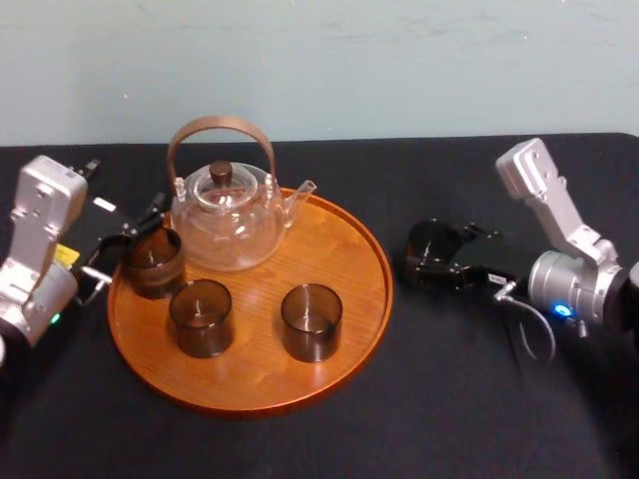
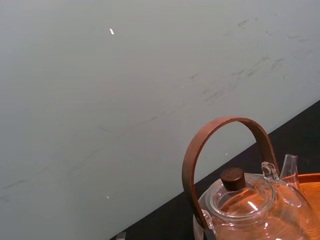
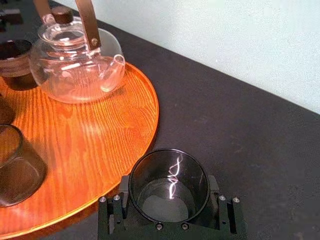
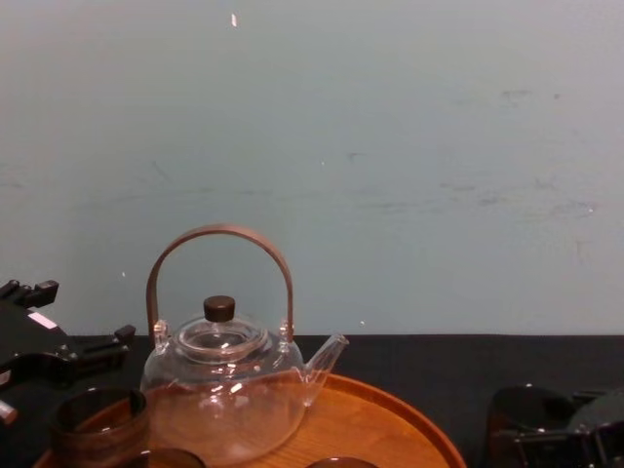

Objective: Pick up the glass from the table and place it on the tray.

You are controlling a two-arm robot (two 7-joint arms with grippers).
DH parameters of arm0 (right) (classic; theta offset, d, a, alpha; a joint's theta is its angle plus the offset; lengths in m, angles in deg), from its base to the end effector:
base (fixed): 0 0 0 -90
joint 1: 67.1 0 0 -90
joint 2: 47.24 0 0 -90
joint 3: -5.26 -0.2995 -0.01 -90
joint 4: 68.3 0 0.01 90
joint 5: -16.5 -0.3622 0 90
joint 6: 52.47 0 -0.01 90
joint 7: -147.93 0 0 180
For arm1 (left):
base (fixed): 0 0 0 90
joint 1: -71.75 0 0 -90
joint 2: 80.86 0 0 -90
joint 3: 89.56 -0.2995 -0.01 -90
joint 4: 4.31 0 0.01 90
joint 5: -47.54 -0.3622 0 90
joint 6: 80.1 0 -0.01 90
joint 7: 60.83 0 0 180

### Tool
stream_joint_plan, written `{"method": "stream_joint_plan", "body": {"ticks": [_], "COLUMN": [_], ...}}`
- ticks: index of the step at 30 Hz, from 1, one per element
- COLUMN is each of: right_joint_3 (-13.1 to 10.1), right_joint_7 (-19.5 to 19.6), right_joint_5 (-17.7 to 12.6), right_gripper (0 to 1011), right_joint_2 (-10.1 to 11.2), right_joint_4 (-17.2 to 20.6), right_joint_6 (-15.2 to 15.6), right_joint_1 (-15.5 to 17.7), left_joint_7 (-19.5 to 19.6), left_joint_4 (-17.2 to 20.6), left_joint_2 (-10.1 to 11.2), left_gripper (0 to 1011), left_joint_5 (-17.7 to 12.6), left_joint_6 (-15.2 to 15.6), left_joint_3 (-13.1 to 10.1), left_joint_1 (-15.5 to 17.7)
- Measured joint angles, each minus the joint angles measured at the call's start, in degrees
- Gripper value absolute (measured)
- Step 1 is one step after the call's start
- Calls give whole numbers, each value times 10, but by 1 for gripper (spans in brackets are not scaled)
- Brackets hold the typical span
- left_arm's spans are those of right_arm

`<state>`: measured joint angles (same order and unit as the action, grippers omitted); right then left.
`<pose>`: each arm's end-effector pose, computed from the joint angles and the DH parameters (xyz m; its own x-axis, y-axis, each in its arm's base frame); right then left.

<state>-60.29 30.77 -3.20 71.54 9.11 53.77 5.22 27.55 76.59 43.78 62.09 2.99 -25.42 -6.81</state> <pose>0.4477 -0.0541 -0.2965 0.6541 -0.7555 0.0386 0.6935 0.5785 -0.4294 0.4102 0.0739 -0.3201 0.2922 0.8803 0.3737 -0.9553 0.2873 0.0700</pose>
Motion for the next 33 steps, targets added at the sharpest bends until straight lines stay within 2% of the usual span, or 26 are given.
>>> {"method": "stream_joint_plan", "body": {"ticks": [10,16,27,33], "right_joint_3": [-16,-12,18,38], "right_joint_7": [-18,-23,-44,-54], "right_joint_5": [-20,-20,-8,-1], "right_gripper": [903,903,904,903], "right_joint_2": [31,37,21,2], "right_joint_4": [51,57,24,-1], "right_joint_6": [-2,-5,-23,-36], "right_joint_1": [11,0,-48,-73], "left_joint_7": [0,0,0,0], "left_joint_4": [0,0,0,0], "left_joint_2": [0,0,0,0], "left_gripper": [1001,1001,1001,1001], "left_joint_5": [0,0,0,0], "left_joint_6": [0,0,0,0], "left_joint_3": [0,0,0,0], "left_joint_1": [0,0,0,0]}}
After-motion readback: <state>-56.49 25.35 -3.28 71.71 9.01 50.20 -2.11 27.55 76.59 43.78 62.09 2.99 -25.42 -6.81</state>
